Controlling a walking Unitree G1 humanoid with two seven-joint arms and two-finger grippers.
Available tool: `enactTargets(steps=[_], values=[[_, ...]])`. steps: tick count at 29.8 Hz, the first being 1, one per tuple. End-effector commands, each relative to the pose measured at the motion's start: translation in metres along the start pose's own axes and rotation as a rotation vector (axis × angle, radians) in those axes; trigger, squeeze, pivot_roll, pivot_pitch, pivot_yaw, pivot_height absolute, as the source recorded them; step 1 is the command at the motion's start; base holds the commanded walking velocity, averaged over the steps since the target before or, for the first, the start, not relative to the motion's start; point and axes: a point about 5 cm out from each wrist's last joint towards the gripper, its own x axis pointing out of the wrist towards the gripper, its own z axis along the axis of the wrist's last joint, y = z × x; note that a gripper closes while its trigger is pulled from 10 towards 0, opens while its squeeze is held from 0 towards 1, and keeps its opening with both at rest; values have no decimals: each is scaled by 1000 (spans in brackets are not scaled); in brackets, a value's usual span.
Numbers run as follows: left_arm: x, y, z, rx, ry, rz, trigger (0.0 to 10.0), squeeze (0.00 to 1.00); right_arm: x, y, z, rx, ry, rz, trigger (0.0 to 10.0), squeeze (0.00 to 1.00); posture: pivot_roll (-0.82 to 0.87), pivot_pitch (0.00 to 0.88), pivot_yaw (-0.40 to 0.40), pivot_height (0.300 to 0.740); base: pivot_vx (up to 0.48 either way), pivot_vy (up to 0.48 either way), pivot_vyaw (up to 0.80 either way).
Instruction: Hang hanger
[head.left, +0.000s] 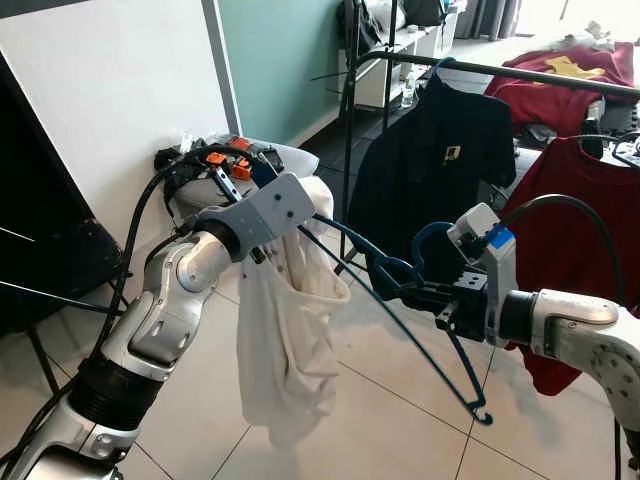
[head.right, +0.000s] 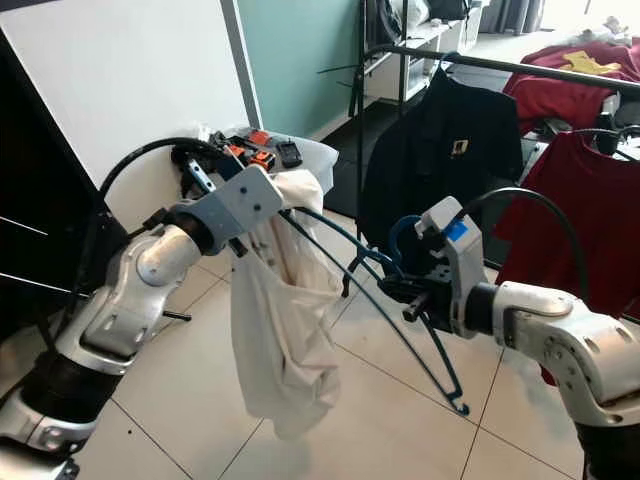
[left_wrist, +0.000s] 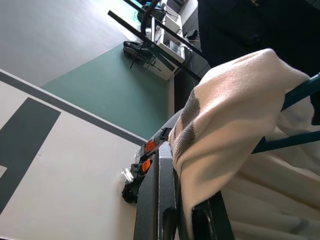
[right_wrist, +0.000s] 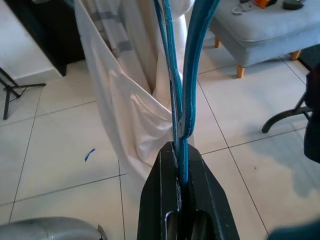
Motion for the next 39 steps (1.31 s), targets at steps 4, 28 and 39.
enactTargets(steps=[4, 28, 39], values=[[0, -4, 7, -10, -23, -5, 10000, 0, 5, -6, 1, 23, -16, -57, 10000, 0, -97, 60, 89, 740, 0, 0, 0], [11, -67, 70, -760, -68, -177, 10000, 0, 48, 19, 16, 46, -126, 5, 10000, 0, -95, 52, 85, 740, 0, 0, 0], [-14, -49, 11, -773, 195, -69, 10000, 1000, 45, 2, 31, 62, -229, -79, 10000, 0, -86, 65, 77, 740, 0, 0, 0]])
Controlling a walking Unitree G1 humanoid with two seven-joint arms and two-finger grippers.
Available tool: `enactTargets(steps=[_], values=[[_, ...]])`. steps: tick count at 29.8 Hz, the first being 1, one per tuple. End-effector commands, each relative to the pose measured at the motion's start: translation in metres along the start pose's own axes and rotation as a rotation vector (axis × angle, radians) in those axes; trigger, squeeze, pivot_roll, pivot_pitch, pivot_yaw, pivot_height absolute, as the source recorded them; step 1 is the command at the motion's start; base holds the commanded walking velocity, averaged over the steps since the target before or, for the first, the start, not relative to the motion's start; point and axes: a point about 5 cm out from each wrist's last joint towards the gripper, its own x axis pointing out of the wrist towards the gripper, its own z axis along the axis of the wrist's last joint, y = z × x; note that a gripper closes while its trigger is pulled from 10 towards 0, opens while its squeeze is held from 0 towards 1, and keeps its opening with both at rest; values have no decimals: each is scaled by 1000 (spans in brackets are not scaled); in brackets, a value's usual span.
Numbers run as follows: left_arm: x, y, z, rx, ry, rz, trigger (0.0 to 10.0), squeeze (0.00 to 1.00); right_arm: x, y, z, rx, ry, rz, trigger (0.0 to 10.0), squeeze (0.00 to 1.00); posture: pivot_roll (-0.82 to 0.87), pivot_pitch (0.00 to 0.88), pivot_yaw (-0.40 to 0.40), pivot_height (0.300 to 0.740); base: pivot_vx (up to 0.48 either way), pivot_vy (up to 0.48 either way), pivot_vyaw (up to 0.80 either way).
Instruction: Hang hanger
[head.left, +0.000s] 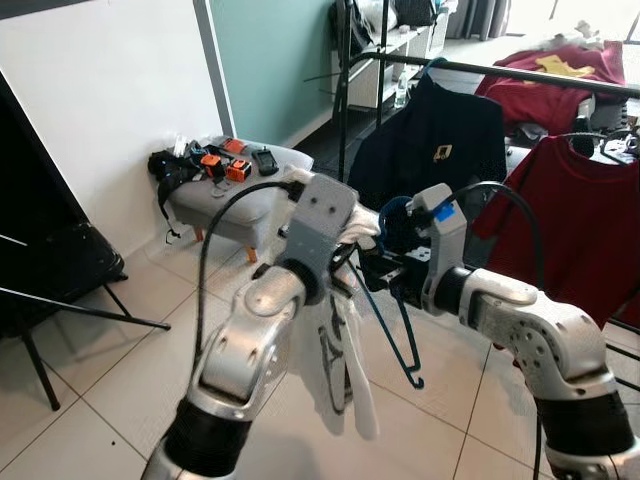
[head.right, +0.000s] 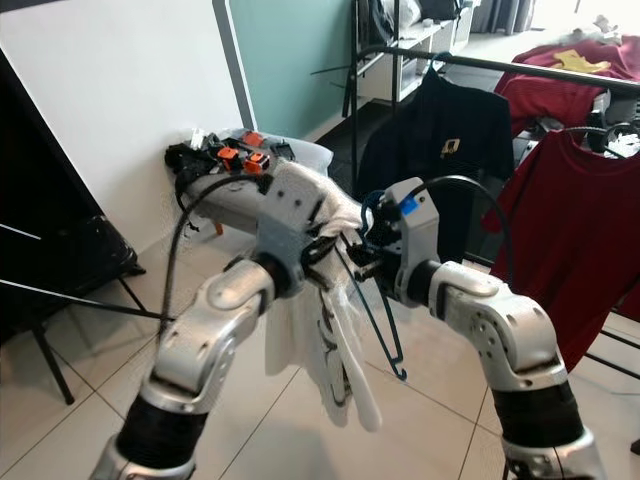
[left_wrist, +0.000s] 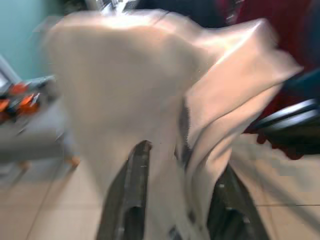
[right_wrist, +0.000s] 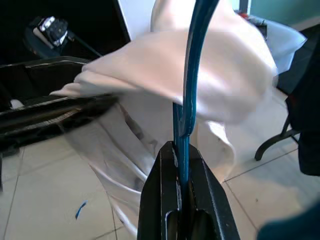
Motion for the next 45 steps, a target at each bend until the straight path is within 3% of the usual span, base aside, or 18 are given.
enactTargets(steps=[1, 8, 13, 17, 20, 22, 24, 26, 27, 31, 35, 38, 39, 42, 43, 44, 45], values=[[-8, 18, -2, -22, 19, 35, 10000, 1000, -2, -2, 11, -15, -65, 5, 10000, 0, -86, 65, 77, 740, 0, 0, 0], [-21, 17, 3, -63, -3, -135, 10000, 1000, -5, -1, 21, -39, -118, 50, 10000, 0, -84, 64, 71, 740, 0, 0, 0], [-34, -2, 20, -103, -98, -351, 10000, 1000, -10, -1, 36, -54, -187, 94, 10000, 0, -90, 63, 68, 740, 0, 0, 0], [-37, -14, 30, -155, -148, -425, 10000, 1000, -12, -2, 41, -55, -219, 102, 10000, 0, -93, 62, 67, 740, 0, 0, 0], [-35, -18, 36, -184, -179, -432, 10000, 1000, -15, 1, 51, -58, -275, 156, 10000, 0, -94, 61, 66, 740, 0, 0, 0], [-33, -12, 38, -190, -190, -397, 10000, 1000, -22, 2, 63, -38, -356, 217, 10000, 0, -93, 61, 66, 740, 0, 0, 0], [-33, -2, 38, -175, -189, -353, 10000, 1000, -39, -3, 84, 134, -548, 340, 10000, 0, -92, 61, 65, 740, 0, 0, 0], [-33, -2, 38, -175, -189, -353, 10000, 1000, -39, -3, 84, 134, -548, 340, 10000, 0, -92, 61, 65, 740, 0, 0, 0], [-33, 4, 38, -167, -192, -326, 10000, 1000, -44, -10, 86, 144, -561, 333, 10000, 0, -89, 61, 64, 740, 0, 0, 0], [-33, 19, 41, -165, -218, -249, 10000, 1000, -48, -19, 68, 7, -428, 300, 10000, 0, -87, 64, 60, 740, 0, 0, 0], [-36, 31, 48, -178, -263, -196, 10000, 1000, -55, -21, 65, 25, -435, 331, 10000, 0, -88, 66, 62, 740, 0, 0, 0], [-38, 44, 54, -187, -295, -152, 10000, 886, -59, -24, 60, 5, -410, 319, 10000, 0, -86, 67, 62, 740, 0, 0, 0], [-39, 51, 55, -185, -303, -130, 10000, 675, -62, -25, 61, 44, -442, 340, 10000, 0, -86, 66, 61, 740, 0, 0, 0], [-40, 55, 56, -182, -307, -117, 10000, 675, -64, -25, 61, 76, -471, 360, 10000, 0, -86, 66, 61, 740, 0, 0, 0], [-41, 59, 56, -180, -310, -102, 10000, 576, -68, -25, 63, 96, -494, 385, 10000, 0, -85, 67, 62, 740, 0, 0, 0], [-41, 59, 56, -180, -310, -102, 10000, 576, -68, -25, 63, 96, -494, 385, 10000, 0, -85, 67, 62, 740, 0, 0, 0], [-41, 62, 56, -178, -312, -92, 10000, 478, -71, -22, 62, 91, -493, 422, 10000, 0, -84, 65, 62, 740, 0, 0, 0]])
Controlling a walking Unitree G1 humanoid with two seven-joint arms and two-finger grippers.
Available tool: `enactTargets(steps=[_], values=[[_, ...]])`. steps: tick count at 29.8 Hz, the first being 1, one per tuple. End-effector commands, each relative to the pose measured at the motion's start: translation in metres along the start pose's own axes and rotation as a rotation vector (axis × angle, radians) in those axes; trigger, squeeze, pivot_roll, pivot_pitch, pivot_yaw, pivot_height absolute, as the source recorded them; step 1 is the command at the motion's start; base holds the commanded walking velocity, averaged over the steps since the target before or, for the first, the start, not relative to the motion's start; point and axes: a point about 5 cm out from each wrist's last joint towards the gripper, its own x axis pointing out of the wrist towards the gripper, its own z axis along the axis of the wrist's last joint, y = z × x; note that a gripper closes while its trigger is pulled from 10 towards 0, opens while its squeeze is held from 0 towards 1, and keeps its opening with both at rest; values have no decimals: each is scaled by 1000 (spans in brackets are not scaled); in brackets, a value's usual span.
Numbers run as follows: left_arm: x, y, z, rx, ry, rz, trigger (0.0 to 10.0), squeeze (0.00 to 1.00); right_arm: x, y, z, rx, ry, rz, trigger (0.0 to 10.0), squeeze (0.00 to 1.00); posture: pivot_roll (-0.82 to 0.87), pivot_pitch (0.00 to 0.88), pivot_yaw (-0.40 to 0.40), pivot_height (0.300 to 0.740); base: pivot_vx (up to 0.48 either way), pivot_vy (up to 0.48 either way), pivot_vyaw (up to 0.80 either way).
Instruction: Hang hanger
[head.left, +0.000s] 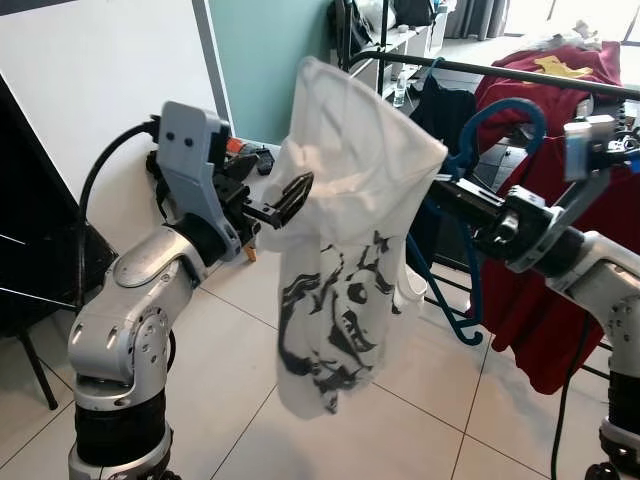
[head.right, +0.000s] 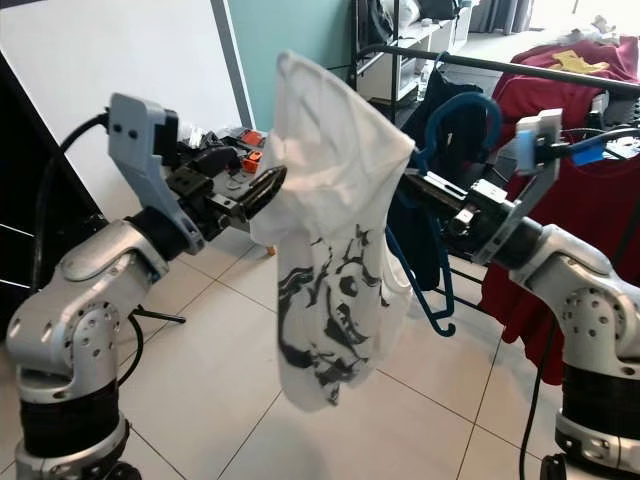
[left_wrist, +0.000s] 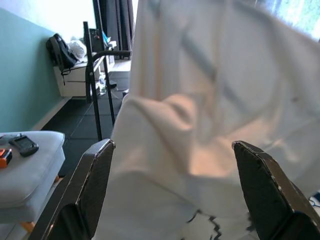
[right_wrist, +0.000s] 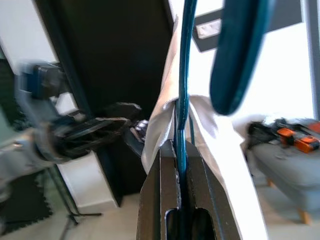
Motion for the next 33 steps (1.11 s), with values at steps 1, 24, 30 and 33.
enactTargets(steps=[1, 24, 30, 33], values=[[-2, 7, 1, 8, 1, 17, 10000, 478, -1, 6, 4, 3, -25, 55, 10000, 0, -84, 65, 62, 740, 0, 0, 0], [-14, 21, 0, 36, 20, -2, 10000, 0, -17, 27, 17, -12, 30, 251, 10000, 0, -85, 58, 62, 740, 0, 0, 0], [-28, 13, 4, 107, 30, -118, 10000, 0, -15, 18, 19, -32, 30, 181, 10000, 0, -86, 62, 62, 740, 0, 0, 0], [-39, 16, 24, 260, -47, -152, 10000, 0, -14, 9, 20, -42, 36, 116, 10000, 0, -85, 66, 58, 740, 0, 0, 0]])
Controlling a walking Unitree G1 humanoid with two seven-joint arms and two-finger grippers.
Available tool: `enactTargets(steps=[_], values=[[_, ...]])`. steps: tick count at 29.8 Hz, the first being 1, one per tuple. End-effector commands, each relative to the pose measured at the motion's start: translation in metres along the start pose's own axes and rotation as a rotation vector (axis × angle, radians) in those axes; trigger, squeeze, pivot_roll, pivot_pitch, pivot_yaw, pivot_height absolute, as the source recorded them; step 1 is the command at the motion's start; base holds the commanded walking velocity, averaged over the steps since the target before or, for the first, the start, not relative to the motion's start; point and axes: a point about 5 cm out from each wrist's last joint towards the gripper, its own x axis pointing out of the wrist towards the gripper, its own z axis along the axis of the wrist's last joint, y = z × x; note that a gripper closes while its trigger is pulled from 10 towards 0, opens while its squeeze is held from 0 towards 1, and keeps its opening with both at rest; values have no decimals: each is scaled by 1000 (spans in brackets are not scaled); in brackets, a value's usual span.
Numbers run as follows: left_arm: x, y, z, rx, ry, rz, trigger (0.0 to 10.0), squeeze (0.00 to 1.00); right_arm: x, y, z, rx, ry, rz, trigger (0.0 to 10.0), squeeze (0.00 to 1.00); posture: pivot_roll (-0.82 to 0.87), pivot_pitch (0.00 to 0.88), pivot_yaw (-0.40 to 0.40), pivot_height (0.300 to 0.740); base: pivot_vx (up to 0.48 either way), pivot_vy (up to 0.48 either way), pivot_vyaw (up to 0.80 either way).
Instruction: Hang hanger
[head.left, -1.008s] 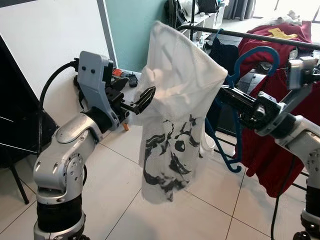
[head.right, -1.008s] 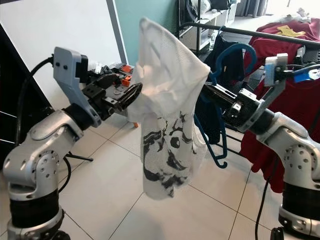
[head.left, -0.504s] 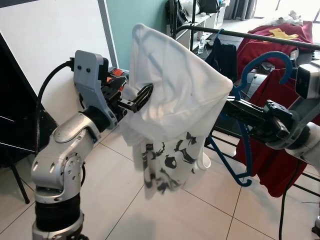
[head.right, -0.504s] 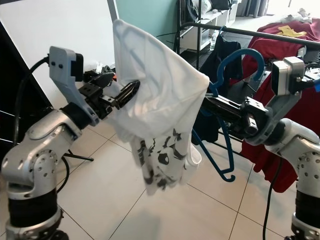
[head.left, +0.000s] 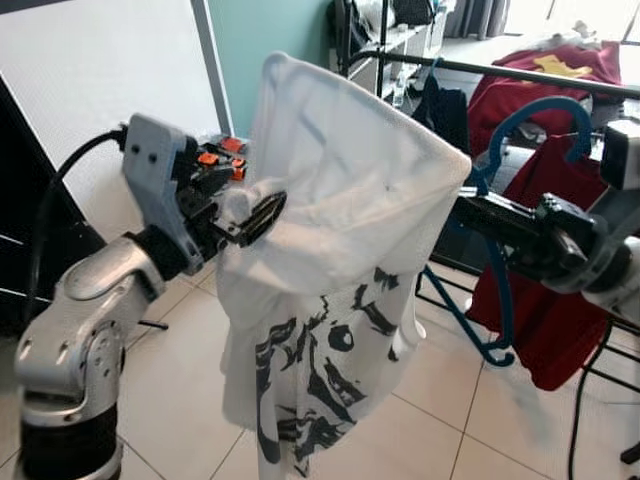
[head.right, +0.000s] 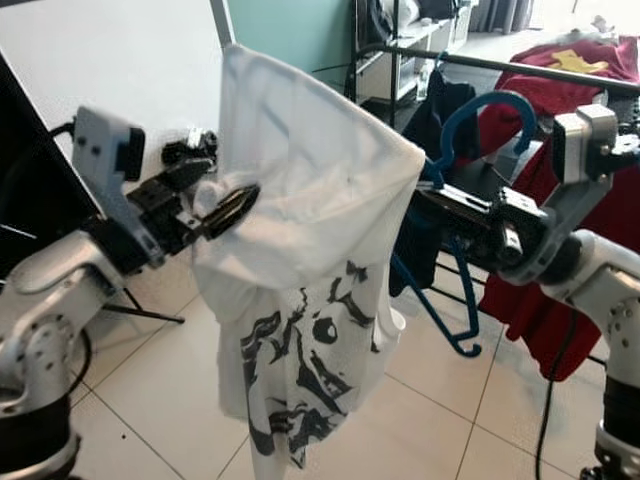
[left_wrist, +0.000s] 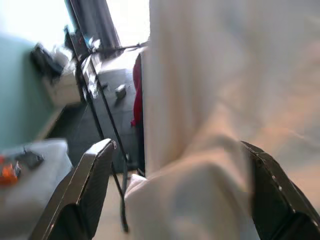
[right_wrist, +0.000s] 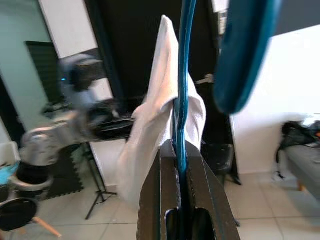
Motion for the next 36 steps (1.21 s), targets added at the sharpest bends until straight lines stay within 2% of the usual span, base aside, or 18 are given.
enactTargets(steps=[1, 2, 3, 6, 8, 11, 13, 17, 19, 21, 23, 25, 28, 30, 33, 36], values=[[-6, 3, 14, 79, -55, -15, 10000, 0, 1, -3, 7, -40, -19, -24, 10000, 0, -85, 66, 58, 740, 0, 0, 0], [-12, 11, 27, 168, -96, -5, 10000, 0, 3, -9, 8, -37, -17, -61, 10000, 0, -82, 66, 57, 740, 0, 0, 0], [-12, 11, 27, 168, -96, -5, 10000, 0, 3, -9, 8, -37, -17, -61, 10000, 0, -82, 66, 57, 740, 0, 0, 0], [-16, 15, 38, 282, -112, -17, 10000, 0, 6, -15, 7, -33, -11, -85, 10000, 0, -80, 66, 53, 740, 0, 0, 0], [-16, 15, 39, 309, -100, -26, 10000, 0, 7, -16, 7, -34, -7, -92, 10000, 0, -80, 66, 53, 740, 0, 0, 0], [-7, -3, 39, 410, -90, -151, 10000, 0, 20, -22, 3, -19, 15, -95, 10000, 0, -76, 63, 49, 740, 0, 0, 0], [-4, -6, 39, 420, -91, -173, 10000, 0, 22, -23, 2, -18, 18, -94, 10000, 0, -76, 63, 49, 740, 0, 0, 0], [18, -35, 25, 383, -114, -250, 10000, 0, 36, -26, 1, -21, 25, -87, 10000, 0, -84, 60, 52, 740, 0, 0, 0], [29, -52, 10, 395, -107, -289, 10000, 0, 43, -25, 2, -25, 19, -71, 10000, 0, -93, 61, 53, 740, 0, 0, 0], [35, -61, 1, 417, -97, -299, 10000, 0, 46, -22, 4, -29, 15, -53, 10000, 0, -95, 60, 49, 740, 0, 0, 0], [37, -64, -4, 435, -87, -298, 10000, 0, 47, -21, 5, -31, 13, -39, 10000, 0, -95, 61, 49, 740, 0, 0, 0], [41, -64, -12, 496, -54, -282, 10000, 0, 48, -17, 7, -36, 11, -8, 10000, 0, -95, 62, 48, 740, 0, 0, 0], [41, -61, -15, 518, -36, -269, 10000, 0, 49, -15, 8, -40, 11, 4, 10000, 0, -96, 63, 49, 740, 0, 0, 0], [40, -51, -16, 567, -17, -209, 10000, 0, 49, -13, 10, -49, 7, 30, 10000, 0, -92, 65, 49, 740, 0, 0, 0], [40, -48, -15, 576, -17, -194, 10000, 0, 49, -12, 10, -50, 6, 35, 10000, 0, -92, 65, 49, 740, 0, 0, 0], [41, -39, -18, 605, 3, -128, 10000, 0, 48, -8, 12, -54, -10, 70, 10000, 0, -92, 68, 48, 740, 0, 0, 0]])
